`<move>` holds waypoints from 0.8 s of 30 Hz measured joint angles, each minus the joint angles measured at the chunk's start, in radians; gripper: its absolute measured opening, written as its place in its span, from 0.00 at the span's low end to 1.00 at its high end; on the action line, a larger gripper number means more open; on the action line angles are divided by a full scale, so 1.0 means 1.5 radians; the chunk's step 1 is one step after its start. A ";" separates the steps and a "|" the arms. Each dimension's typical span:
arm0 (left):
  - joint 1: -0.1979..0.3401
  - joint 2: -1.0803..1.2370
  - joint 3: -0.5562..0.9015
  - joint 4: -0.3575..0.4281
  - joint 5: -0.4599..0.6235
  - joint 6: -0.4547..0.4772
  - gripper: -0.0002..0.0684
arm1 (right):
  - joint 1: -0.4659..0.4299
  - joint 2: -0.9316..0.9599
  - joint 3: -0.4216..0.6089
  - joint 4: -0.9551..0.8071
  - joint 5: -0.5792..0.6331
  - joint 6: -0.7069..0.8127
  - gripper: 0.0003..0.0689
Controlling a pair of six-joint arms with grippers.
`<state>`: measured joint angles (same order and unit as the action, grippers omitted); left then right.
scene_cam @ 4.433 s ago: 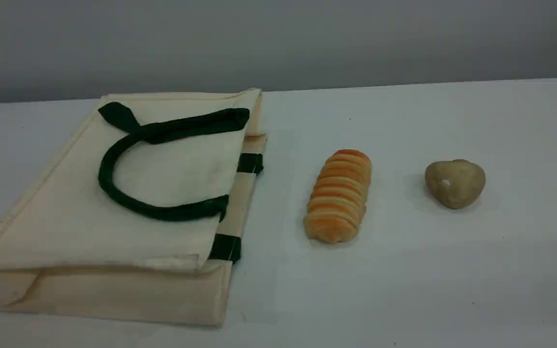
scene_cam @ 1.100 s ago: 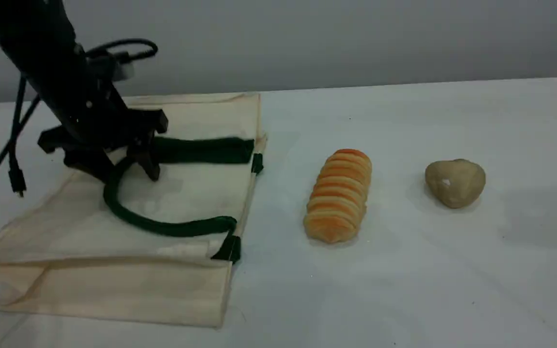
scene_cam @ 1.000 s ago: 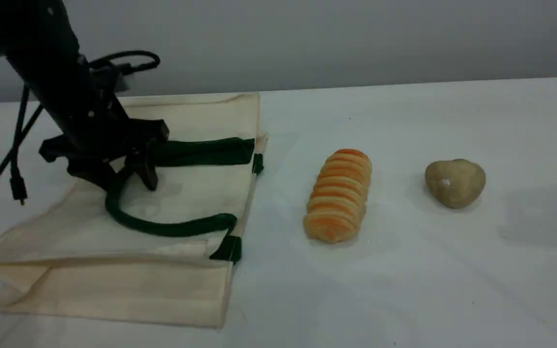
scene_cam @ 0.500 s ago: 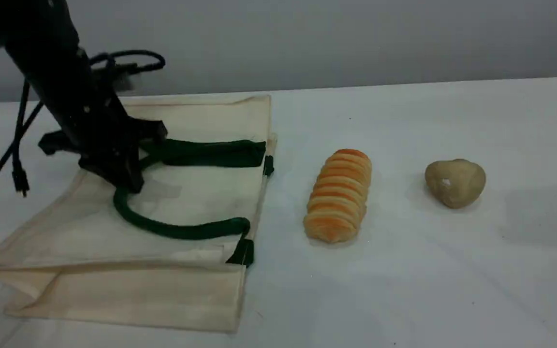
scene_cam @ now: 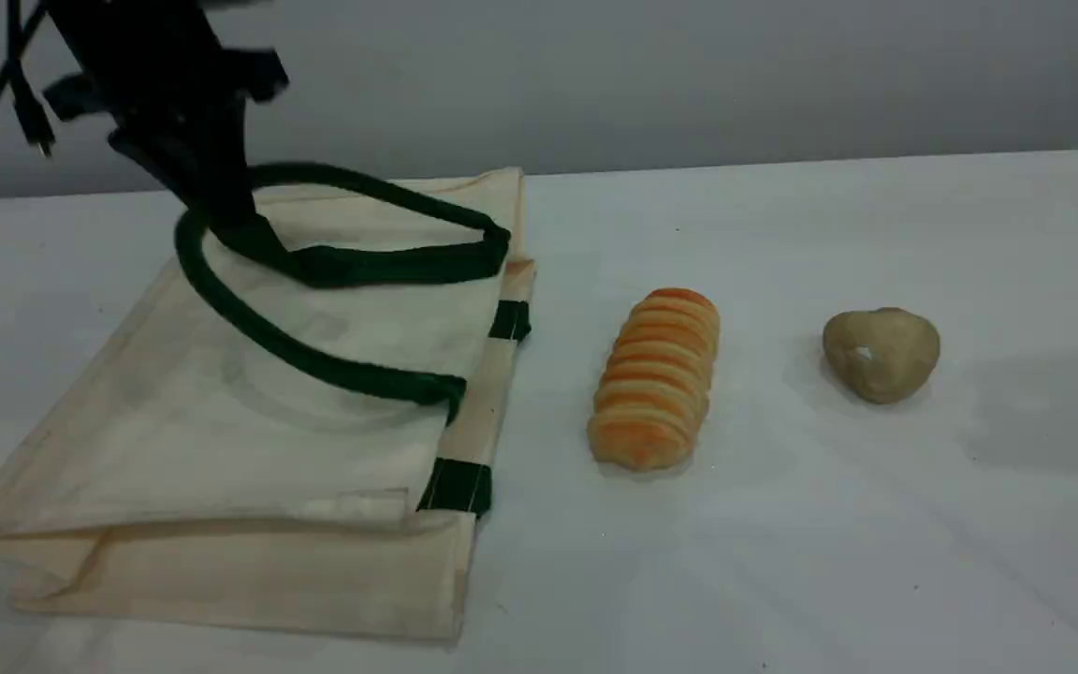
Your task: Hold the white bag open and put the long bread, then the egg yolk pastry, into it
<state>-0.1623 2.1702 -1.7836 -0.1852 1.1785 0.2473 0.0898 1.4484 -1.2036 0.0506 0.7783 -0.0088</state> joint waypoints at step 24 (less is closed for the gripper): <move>0.000 -0.263 -0.043 -0.004 0.032 0.025 0.12 | 0.000 -0.001 0.000 -0.002 0.023 0.000 0.80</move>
<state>-0.1623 1.7756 -1.8477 -0.1910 1.2260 0.2846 0.0898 1.4475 -1.2036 0.0479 0.8122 -0.0088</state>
